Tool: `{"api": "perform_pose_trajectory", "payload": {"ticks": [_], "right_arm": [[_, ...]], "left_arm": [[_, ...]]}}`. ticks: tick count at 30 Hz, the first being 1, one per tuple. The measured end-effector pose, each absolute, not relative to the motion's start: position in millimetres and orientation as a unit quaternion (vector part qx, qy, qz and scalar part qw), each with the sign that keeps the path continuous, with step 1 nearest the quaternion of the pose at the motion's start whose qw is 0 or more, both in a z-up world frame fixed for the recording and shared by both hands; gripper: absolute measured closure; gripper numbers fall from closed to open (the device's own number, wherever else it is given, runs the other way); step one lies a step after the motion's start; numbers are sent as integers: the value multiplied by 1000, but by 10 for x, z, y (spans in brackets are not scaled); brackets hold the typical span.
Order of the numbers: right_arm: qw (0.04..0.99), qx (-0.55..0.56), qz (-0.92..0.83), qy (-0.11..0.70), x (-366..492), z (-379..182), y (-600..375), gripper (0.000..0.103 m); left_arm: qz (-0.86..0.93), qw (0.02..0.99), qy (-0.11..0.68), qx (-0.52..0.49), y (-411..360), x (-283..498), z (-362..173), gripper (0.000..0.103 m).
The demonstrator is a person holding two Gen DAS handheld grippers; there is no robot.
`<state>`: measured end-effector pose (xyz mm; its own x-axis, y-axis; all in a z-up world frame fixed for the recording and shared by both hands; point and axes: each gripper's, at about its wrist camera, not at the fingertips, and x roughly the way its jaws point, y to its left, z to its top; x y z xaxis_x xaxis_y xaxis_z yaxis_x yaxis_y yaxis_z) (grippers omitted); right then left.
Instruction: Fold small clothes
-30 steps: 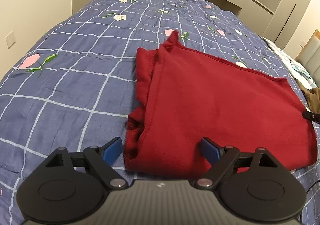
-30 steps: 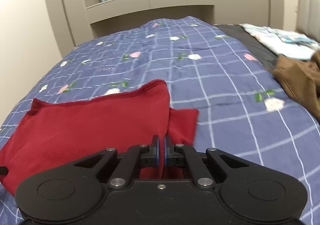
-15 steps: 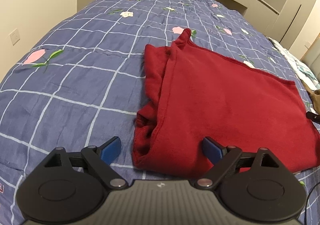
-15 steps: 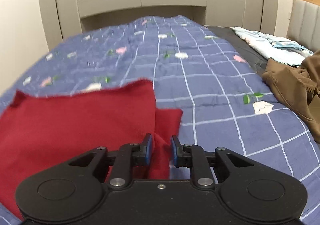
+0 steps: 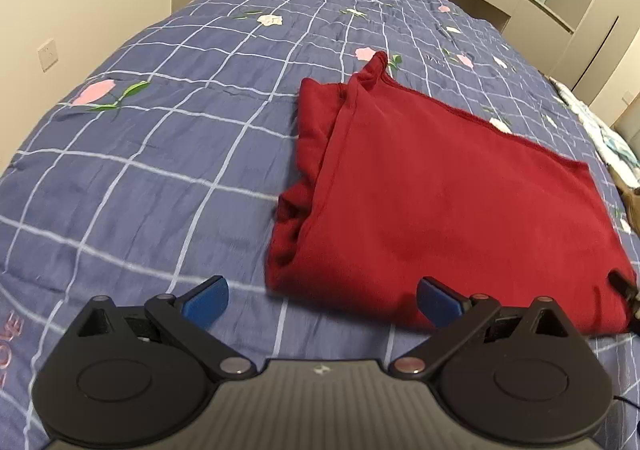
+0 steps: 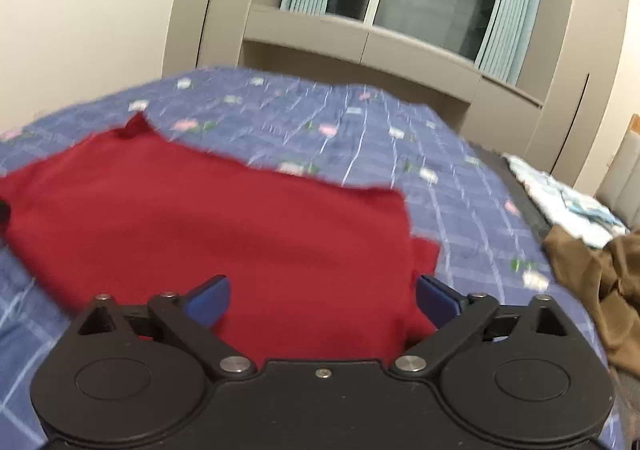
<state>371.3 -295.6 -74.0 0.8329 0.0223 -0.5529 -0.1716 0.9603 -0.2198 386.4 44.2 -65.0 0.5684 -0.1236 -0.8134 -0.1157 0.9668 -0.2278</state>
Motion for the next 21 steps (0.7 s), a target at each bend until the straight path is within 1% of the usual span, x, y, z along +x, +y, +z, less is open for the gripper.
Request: {"api": "perform_pose_trajectory", "payload": {"ticks": [3,7,12,16,21], "right_arm": [[938,-132,36,318,3654,-926,-2931,3],[939,-77,26,333,3556,-976,-3033,2],[945,-81,41,315,3392,-884,-2963,1],[950,-113,46,288,3393,-768,-2757,1],[957,-143,42,247,3559,-696,-2428,1]], "left_arm": [[-4,876,465,-129,442,3771,-608,1],[-7,880,459,-125,439,3654,-522,1],[-9,885,450,-122,464,3616,-466,1],[-1,886,445,-134,510,3669,-500,1],[45,897,403,-173,661,3730,-580,1]]}}
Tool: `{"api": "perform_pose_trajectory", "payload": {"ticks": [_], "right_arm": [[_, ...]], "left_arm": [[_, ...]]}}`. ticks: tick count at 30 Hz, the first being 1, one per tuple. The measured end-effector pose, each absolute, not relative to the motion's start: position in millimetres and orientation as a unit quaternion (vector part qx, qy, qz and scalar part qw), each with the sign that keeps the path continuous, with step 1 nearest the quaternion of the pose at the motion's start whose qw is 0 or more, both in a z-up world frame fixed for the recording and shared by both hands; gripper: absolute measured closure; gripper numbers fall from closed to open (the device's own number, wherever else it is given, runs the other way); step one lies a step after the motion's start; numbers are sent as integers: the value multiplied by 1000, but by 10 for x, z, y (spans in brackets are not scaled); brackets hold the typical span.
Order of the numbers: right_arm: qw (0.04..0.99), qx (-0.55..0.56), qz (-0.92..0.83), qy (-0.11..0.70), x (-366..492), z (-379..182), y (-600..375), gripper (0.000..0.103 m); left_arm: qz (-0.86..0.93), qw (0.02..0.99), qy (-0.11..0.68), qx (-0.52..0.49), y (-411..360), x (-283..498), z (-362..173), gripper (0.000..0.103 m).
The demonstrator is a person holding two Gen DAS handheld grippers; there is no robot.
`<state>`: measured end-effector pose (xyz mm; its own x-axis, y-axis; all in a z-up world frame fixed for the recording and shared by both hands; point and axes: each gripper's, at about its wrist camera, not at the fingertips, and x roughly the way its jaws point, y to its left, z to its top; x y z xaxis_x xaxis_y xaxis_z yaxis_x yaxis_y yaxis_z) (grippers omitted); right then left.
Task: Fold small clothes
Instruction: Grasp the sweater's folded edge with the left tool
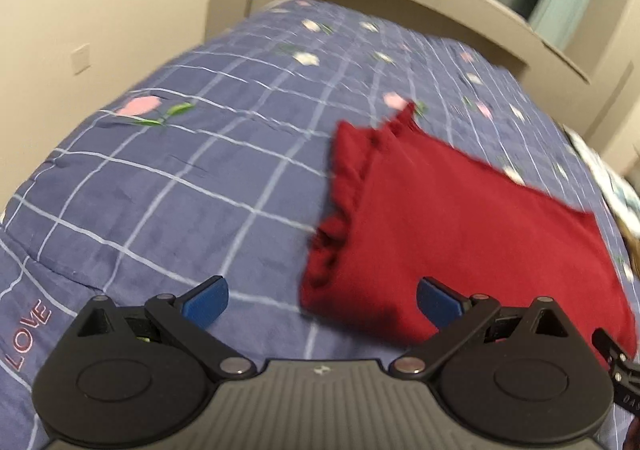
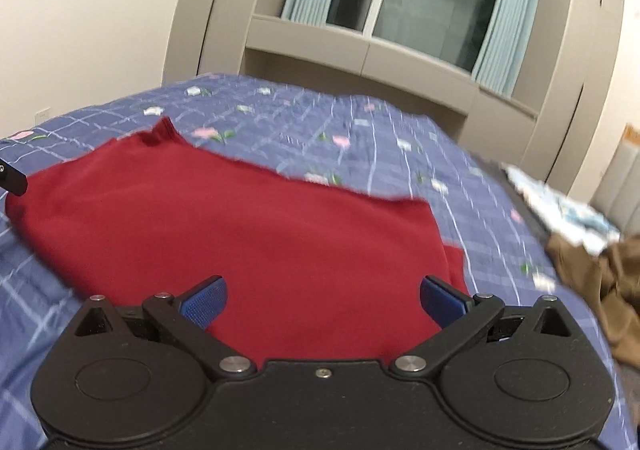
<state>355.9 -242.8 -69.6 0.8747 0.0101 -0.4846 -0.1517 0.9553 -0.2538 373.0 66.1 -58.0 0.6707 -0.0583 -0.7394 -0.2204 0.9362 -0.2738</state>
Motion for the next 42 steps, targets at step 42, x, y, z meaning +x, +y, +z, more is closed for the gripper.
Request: {"api": "perform_pose_trajectory", "payload": {"ticks": [42], "right_arm": [[941,-305,3,146,3807,-1340,-1729,1]], "left_arm": [[8,880,406,-248,733,4355,-891,25]]}}
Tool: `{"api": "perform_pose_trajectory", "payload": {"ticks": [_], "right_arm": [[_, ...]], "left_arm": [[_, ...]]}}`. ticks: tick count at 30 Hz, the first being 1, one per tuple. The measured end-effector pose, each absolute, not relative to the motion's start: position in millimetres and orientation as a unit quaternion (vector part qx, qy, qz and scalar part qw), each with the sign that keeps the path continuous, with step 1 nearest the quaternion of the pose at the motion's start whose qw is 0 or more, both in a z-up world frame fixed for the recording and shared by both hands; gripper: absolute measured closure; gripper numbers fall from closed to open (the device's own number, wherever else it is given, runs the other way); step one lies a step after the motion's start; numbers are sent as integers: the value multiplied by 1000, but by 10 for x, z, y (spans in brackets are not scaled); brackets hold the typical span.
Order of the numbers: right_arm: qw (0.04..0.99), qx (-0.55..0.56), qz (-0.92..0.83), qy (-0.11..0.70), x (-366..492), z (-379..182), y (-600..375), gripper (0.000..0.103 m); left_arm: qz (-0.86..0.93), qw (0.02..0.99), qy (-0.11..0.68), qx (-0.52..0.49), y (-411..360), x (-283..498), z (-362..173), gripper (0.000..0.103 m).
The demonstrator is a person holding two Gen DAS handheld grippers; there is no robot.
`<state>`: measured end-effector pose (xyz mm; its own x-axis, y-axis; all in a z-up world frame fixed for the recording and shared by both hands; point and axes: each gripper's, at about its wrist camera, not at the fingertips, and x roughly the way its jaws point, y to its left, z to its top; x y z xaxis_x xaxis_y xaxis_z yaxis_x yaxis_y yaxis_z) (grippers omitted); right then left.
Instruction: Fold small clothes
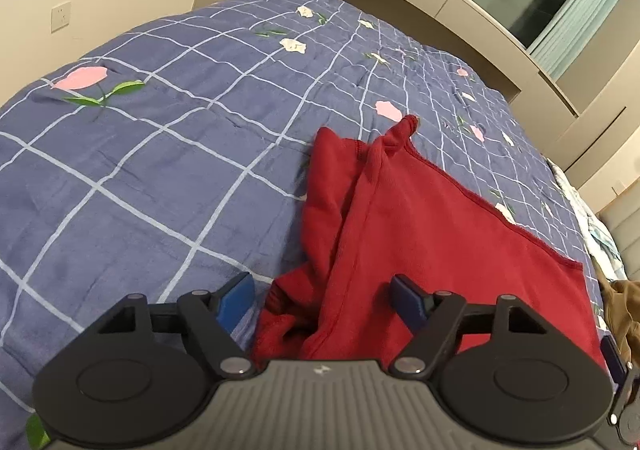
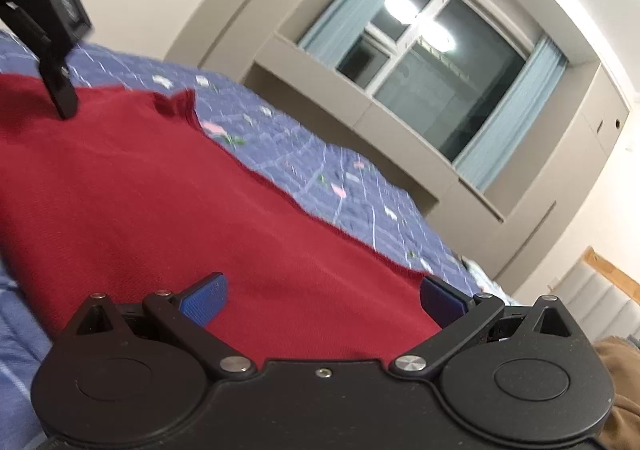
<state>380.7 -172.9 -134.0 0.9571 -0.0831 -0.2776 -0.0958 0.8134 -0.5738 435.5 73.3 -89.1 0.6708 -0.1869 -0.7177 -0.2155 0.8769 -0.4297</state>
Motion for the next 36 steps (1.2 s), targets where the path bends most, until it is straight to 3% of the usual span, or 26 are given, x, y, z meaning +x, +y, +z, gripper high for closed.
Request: {"api": "perform_pose_trajectory", "payload": {"ticks": [6,8,12,13,24,30,36], "right_arm": [[931,-347,27,110,3657,-1388,-1599,1],[932,-342,29,116,3678,-1374,-1608,1],[933,-336,33,124,3706,-1359,-1621,1],[933,-336,32,124,3706,-1358,-1621,1],[935,-307,53,167,3793,-1273,-1703,1],[938,-231,101,240,3789,-1101,-2076,1],[934,-243,117,236,3404,-1031,-2398,1]], "left_arm": [[23,864,417,-283,798,4422,-910,27],[25,862,425,-276,786,4462,-900,37],[4,857,441,-268,725,4520,-876,75],[-1,856,442,-269,708,4531,-858,78],[-31,889,402,-217,325,4491,-263,84],[-88,908,369,-178,-164,4475,198,84],[-147,913,350,-151,-788,4455,445,84]]}}
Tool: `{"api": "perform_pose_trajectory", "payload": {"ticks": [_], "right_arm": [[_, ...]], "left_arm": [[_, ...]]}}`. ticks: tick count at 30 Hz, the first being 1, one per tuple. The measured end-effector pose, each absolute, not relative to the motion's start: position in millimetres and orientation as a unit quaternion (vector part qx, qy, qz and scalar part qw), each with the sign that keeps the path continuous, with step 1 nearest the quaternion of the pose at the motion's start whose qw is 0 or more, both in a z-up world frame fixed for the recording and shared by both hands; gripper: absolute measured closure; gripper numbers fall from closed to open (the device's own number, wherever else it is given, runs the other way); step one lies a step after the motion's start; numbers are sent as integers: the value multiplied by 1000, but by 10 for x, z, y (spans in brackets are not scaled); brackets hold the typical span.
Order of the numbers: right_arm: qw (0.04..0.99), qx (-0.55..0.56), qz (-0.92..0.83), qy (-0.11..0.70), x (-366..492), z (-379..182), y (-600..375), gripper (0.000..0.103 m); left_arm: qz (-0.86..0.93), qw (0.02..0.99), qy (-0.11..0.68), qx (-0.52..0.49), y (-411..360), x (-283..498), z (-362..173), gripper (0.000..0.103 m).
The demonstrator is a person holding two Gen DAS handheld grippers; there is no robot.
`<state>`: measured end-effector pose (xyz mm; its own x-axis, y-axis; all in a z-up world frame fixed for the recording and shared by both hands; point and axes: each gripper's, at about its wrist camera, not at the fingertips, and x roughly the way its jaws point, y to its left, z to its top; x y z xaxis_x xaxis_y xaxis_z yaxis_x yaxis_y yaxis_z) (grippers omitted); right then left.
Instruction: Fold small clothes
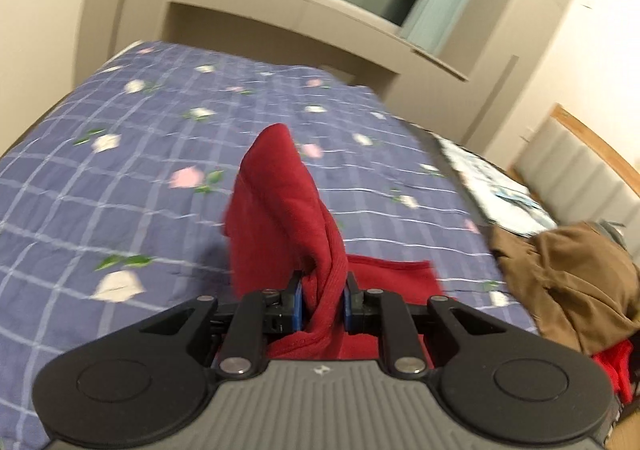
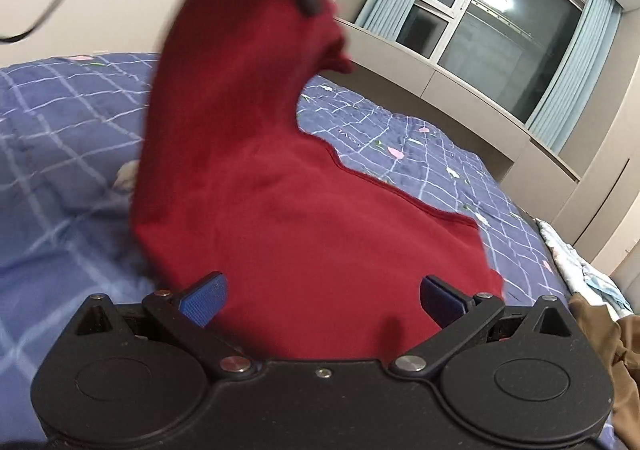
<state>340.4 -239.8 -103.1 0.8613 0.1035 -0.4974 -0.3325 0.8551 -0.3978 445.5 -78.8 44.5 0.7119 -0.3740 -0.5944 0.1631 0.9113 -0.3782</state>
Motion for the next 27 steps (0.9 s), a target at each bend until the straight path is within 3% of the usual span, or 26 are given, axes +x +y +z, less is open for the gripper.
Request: {"api": "perform_pose_trajectory", "payload": {"ticks": [8,15,23,26,27], "right_arm": [[941,-204,99,252,2869,-1044,-2774,0],[940,-222,96,240,2708,-1088,-2758,0],[942,-209,101,245,2792,-1081,-2811,0],[941,-210,101,244,2792,-1082,-2810,0],[941,-210,100,244,2795,-1086,-2803,0]], "left_arm": [[-220,899,361,-115,-1765,4450,418,84],[-243,880,408,-23,-2614,4385,31,83],[-250,863,438,0,-2767,4312,-201,79],[-270,855,442,-18,-2735,4343,-150,62],[-279,852,443,-27,-2722,4344,-131,53]]}}
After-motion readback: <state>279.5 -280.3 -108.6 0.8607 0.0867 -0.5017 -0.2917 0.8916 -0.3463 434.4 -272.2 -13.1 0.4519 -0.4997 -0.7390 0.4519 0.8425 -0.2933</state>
